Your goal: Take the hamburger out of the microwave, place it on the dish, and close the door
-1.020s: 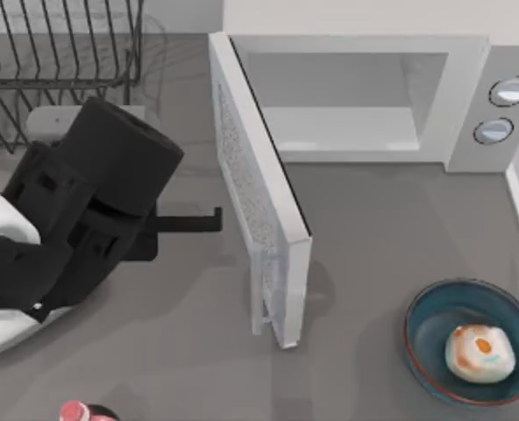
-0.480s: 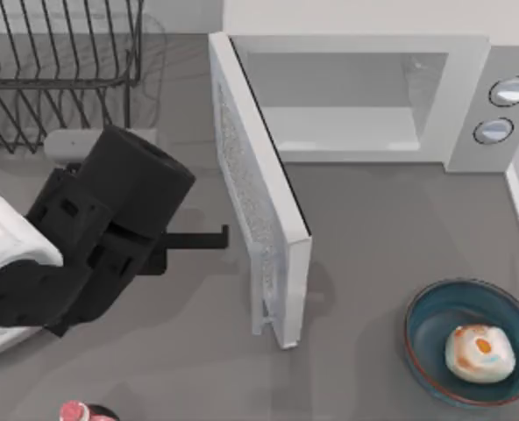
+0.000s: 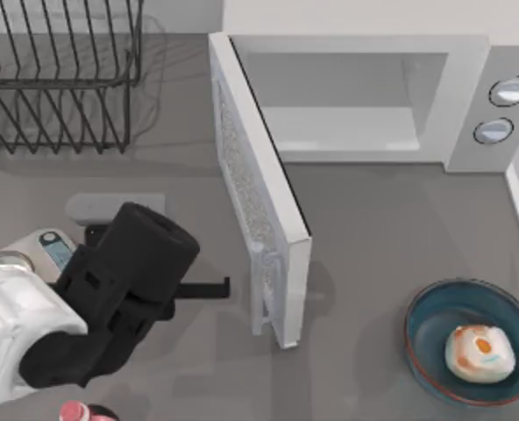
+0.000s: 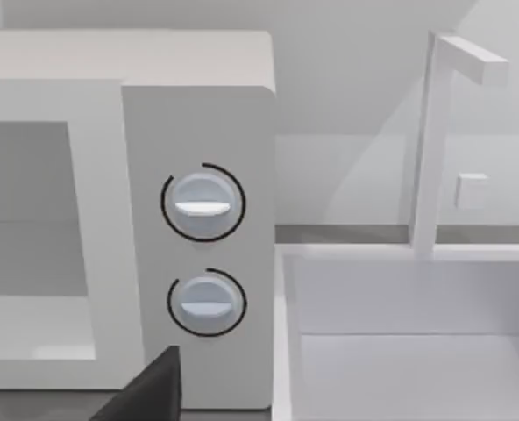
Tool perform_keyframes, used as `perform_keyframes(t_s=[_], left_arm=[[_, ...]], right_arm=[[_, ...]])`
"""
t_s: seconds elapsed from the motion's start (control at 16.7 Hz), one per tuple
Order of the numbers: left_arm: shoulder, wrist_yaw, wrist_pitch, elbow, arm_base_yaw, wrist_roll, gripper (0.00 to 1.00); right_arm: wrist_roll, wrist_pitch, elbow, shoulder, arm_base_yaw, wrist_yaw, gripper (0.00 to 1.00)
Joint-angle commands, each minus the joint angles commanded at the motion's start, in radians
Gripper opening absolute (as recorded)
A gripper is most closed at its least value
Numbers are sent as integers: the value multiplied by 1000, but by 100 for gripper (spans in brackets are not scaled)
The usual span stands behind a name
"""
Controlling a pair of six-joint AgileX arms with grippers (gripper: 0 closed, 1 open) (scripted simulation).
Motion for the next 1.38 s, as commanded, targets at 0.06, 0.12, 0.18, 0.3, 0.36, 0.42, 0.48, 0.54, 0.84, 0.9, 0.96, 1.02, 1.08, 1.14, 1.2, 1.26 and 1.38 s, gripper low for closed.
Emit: perform_keyframes(t_s=[0.06,0.12,0.18,0.3,0.36,0.42,0.48,0.54,0.84,0.9,0.96,1.02,1.08,1.14,1.2,1.26,1.38], left_arm=[[2,0,5,-4,0,0,0],[2,0,5,-4,0,0,0],[2,0,5,-4,0,0,0],[1,-2,0,0,-4,-3,0],[15,-10,-8,13,-17,-15,0],[39,-22,-19,37,-39,-37,0],[74,-37,-34,71,-68,-65,0],[120,-55,-50,116,-100,-96,0],[305,-129,-130,310,-240,-234,0],[315,-134,-136,320,-249,-244,0],[316,-135,-136,321,-250,-245,0],[316,-135,-136,321,-250,-245,0],[316,-135,-136,321,-250,-245,0],[312,-131,-133,319,-246,-244,0],[315,-132,-135,322,-248,-246,0],[328,-135,-144,336,-255,-253,0],[381,-147,-176,394,-280,-280,0]], right_arm=[[0,0,0,0,0,0,100],[0,0,0,0,0,0,100],[0,0,0,0,0,0,100],[0,0,0,0,0,0,100],[0,0,0,0,0,0,100],[0,0,0,0,0,0,100],[0,0,0,0,0,0,100],[0,0,0,0,0,0,100],[0,0,0,0,0,0,100],[0,0,0,0,0,0,100],[0,0,0,0,0,0,100],[0,0,0,0,0,0,100],[0,0,0,0,0,0,100],[0,0,0,0,0,0,100],[0,0,0,0,0,0,100],[0,0,0,0,0,0,100],[0,0,0,0,0,0,100]])
